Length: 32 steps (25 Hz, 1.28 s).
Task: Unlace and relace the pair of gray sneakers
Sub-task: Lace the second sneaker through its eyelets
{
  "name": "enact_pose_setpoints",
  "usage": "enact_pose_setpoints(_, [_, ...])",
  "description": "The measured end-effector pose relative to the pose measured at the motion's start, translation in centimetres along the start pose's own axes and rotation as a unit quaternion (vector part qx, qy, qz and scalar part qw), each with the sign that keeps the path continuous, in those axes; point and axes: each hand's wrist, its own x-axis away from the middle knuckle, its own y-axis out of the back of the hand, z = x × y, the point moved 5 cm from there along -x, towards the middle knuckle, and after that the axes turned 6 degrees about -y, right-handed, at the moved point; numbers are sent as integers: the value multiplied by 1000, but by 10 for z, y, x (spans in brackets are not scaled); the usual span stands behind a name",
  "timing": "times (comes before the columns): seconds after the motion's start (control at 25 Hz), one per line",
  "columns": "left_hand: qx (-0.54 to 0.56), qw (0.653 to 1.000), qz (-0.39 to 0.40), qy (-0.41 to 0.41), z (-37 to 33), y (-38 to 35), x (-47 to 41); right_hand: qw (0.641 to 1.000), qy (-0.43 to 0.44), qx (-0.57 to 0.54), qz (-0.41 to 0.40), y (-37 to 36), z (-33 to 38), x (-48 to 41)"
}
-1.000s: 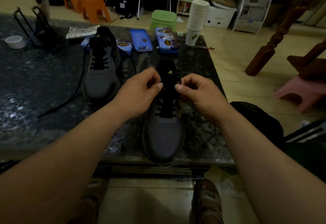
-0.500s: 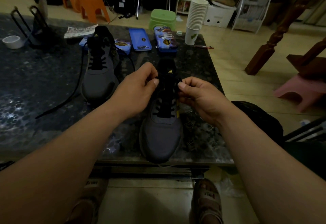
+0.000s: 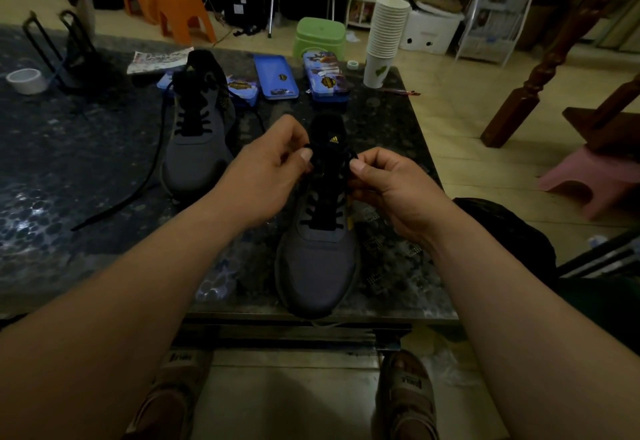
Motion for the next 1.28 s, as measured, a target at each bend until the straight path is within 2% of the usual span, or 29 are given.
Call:
enact_pose_setpoints(0.08, [-16, 999, 12, 31, 6, -9, 8, 998, -10, 53, -19, 0, -1, 7])
enact_pose_setpoints(0.12, [-38, 998, 22, 52, 9, -14, 12, 991, -13, 127, -42, 1, -3, 9])
enact_pose_setpoints(0.2, [-94, 991, 31, 85, 13, -21, 17, 956, 7, 277, -96, -2, -5, 11])
enact_pose_setpoints(0.28, [-122, 988, 19, 96, 12, -23, 16, 930, 36, 338, -141, -9, -2, 12])
enact_pose_setpoints(0.52, [-106, 990, -13, 97, 10, -27, 19, 917, 57, 347, -190, -19, 1, 24])
enact_pose_setpoints(0.72, [-68, 992, -13, 108, 13, -21, 18, 931, 33, 325, -165, -18, -2, 22])
enact_pose_setpoints(0.92, [-91, 991, -12, 92, 14, -26, 18, 917, 58, 358, -165, -16, -5, 20])
enact_pose_setpoints(1.0, [-34, 993, 11, 111, 23, -24, 16, 956, 15, 258, -142, -7, -8, 17])
enact_pose_setpoints(1.08, [77, 984, 10, 160, 32, -20, 15, 989, -45, 51, -132, 0, -12, 14])
enact_pose_setpoints(1.16, [188, 961, -33, 199, 37, -22, 13, 983, -83, -89, -136, 0, -12, 9])
enact_pose_setpoints(1.28, [289, 928, -128, 197, 32, -26, 5, 962, -131, -198, -132, -9, -11, 2])
